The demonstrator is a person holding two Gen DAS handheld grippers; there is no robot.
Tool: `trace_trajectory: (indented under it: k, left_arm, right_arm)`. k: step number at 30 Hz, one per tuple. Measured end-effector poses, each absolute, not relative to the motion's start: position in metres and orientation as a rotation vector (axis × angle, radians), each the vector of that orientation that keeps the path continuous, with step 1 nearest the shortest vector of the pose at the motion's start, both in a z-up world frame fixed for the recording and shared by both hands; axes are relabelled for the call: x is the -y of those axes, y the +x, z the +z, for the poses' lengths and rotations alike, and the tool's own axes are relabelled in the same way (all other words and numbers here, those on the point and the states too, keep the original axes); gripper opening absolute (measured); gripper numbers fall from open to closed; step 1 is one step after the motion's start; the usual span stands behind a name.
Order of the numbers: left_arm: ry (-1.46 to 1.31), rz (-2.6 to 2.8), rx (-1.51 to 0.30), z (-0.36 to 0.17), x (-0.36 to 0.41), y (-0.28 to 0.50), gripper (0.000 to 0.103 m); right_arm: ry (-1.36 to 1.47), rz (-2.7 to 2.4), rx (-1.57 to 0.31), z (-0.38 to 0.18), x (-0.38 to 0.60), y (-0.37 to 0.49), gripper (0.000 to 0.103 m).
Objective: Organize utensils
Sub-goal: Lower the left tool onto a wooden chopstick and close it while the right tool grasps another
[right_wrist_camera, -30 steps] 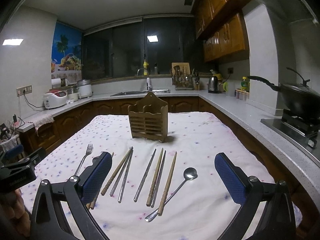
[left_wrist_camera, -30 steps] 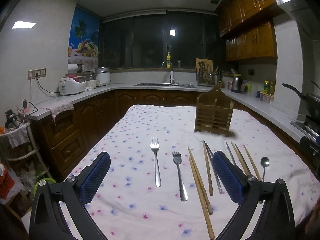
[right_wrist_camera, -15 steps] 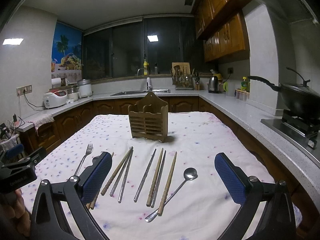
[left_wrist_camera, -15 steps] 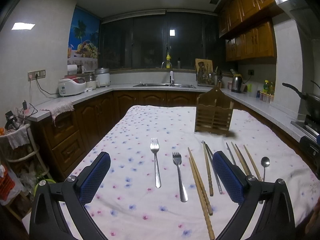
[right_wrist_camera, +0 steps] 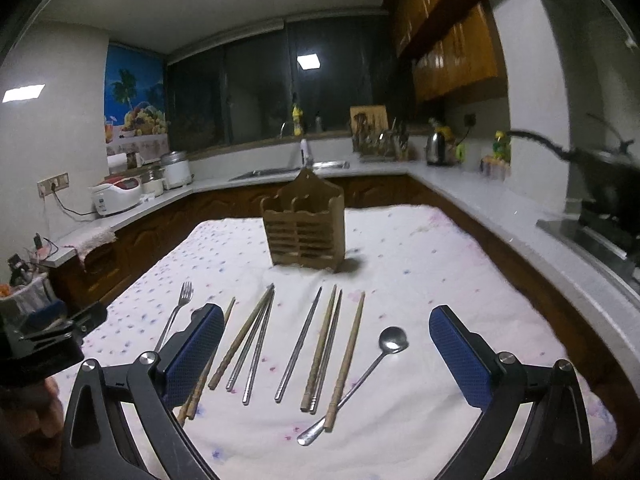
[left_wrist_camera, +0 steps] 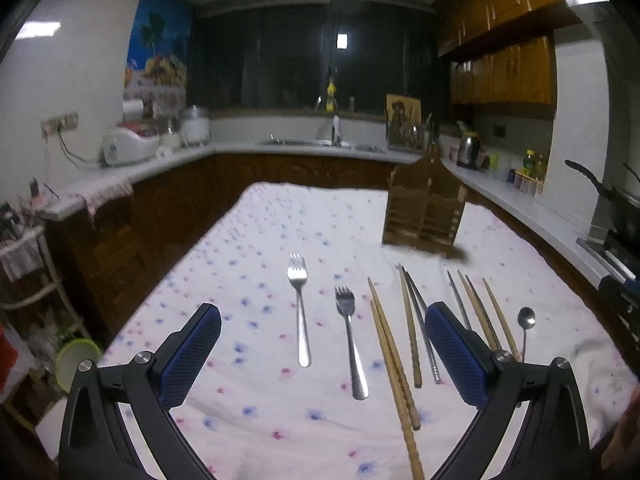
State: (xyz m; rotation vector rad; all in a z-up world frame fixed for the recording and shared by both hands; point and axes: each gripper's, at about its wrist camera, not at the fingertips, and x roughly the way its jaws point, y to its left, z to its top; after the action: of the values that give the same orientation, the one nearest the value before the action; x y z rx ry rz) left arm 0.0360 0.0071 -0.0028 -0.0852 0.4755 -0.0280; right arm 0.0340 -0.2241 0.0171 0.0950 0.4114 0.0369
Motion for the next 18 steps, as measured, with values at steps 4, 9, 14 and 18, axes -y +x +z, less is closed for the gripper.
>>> trace_trajectory:
  k: [4,9,14,18]
  left_arm:
    - [-0.088,-0.055,-0.554,0.001,-0.010,0.069,0.102]
    - [-0.088,-0.100,-0.632,0.007,-0.007,0.105,0.100]
    - [-0.090,-0.162,-0.696,0.013,-0.005,0.150,0.090]
    - [-0.073,-0.193,-0.753,0.011,0.001,0.185,0.082]
  right_arm:
    - [0.122,0.048,-0.486,0.013,0.233,0.058,0.102]
    - [0.169,0.079,-0.570,0.005,0.244,0.089,0.093]
    - [0.222,0.081,-0.683,-0.008,0.256,0.130,0.071]
    - [0.240,0.073,-0.741,-0.017,0.266,0.155,0.061]
